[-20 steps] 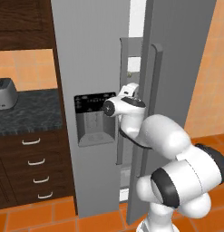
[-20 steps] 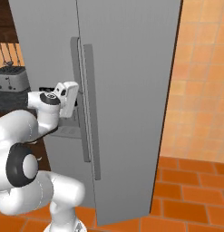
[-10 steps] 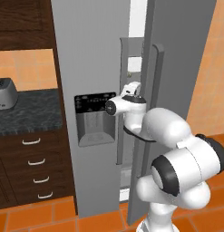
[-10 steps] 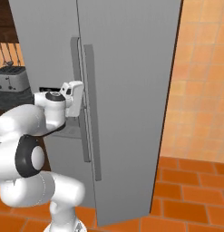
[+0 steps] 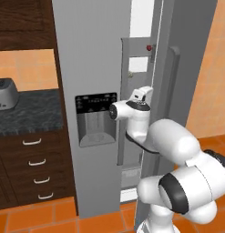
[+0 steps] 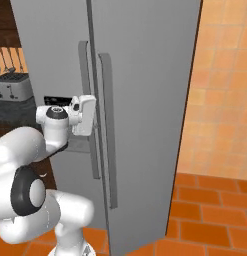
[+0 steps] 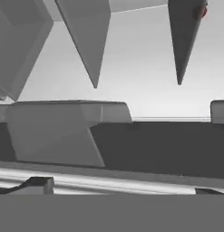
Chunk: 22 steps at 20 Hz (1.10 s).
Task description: Take the strawberry from the fridge and place it on top of the pancake, located on the dining counter.
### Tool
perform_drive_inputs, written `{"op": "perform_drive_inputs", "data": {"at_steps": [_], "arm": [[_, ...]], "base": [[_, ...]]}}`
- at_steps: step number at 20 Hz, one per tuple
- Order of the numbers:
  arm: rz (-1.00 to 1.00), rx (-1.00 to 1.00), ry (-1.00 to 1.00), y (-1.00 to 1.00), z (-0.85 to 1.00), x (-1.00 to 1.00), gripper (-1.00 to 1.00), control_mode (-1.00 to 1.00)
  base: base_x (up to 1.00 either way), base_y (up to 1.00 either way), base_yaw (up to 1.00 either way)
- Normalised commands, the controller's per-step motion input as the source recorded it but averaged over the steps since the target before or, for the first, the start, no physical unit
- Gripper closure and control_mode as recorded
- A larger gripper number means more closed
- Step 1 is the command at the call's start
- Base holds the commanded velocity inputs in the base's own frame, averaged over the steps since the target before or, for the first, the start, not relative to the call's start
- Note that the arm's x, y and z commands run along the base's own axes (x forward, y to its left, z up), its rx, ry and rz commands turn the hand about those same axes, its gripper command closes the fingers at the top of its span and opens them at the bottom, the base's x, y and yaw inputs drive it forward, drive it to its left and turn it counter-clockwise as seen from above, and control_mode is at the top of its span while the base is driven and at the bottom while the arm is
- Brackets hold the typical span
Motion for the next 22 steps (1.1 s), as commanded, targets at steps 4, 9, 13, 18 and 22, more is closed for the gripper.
{"op": "perform_drive_inputs", "data": {"at_steps": [4,9,13,18,22], "arm": [[-0.36,0.0,0.0,-0.98,0.0,-0.3,-1.0,-1.0],[-0.41,0.0,0.0,-1.0,0.0,-0.4,-1.0,-1.0],[-0.41,0.0,0.0,-1.0,0.0,-0.56,-1.0,-1.0],[-0.31,0.0,0.0,-1.0,-0.01,-0.38,-1.0,-1.0],[-0.24,0.0,0.0,-1.0,0.0,-0.23,-1.0,-1.0]], "base": [[0.0,0.0,0.0],[0.0,0.0,0.0],[0.0,0.0,0.0],[0.0,0.0,0.0],[0.0,0.0,0.0]]}}
